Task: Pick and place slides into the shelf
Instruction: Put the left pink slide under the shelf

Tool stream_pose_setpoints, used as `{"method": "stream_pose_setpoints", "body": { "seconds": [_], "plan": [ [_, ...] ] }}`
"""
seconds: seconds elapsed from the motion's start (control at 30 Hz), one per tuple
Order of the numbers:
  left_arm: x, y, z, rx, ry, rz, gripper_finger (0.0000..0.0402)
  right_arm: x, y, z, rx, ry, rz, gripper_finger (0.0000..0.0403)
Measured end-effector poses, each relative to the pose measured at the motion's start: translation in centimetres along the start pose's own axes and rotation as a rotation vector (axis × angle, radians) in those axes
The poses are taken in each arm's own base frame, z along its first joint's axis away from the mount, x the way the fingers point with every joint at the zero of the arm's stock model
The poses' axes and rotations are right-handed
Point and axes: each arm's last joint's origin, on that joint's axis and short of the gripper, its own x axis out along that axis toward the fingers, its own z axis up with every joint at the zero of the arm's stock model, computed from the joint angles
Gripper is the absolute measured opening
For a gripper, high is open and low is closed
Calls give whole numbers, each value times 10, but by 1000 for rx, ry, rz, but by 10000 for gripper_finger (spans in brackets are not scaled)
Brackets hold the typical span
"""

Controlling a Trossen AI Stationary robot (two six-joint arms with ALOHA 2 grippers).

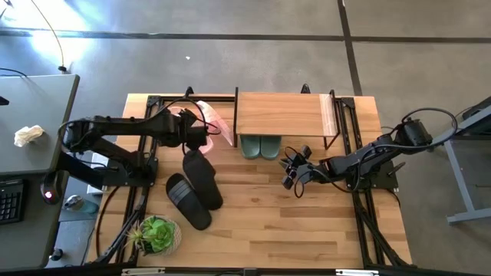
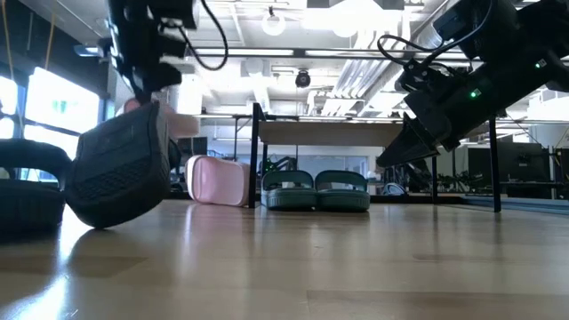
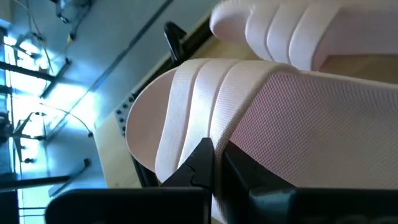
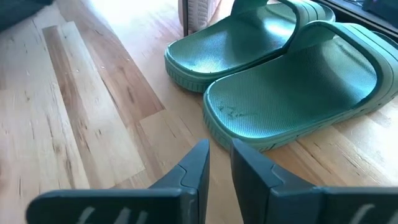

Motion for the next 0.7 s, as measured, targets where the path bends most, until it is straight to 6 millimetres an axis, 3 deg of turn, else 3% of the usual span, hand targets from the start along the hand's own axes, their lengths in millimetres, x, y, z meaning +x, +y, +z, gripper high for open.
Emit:
{"method": "stream_pose_setpoints", "body": {
  "seconds": [0.27, 0.7],
  "plan": [
    [-30, 13, 5, -35, -150, 67, 1, 0, 0, 0, -1, 0, -1, 58],
    [-69, 4, -2, -4, -318, -29, 0, 0, 0, 0, -1, 1, -1, 58]
  ]
}}
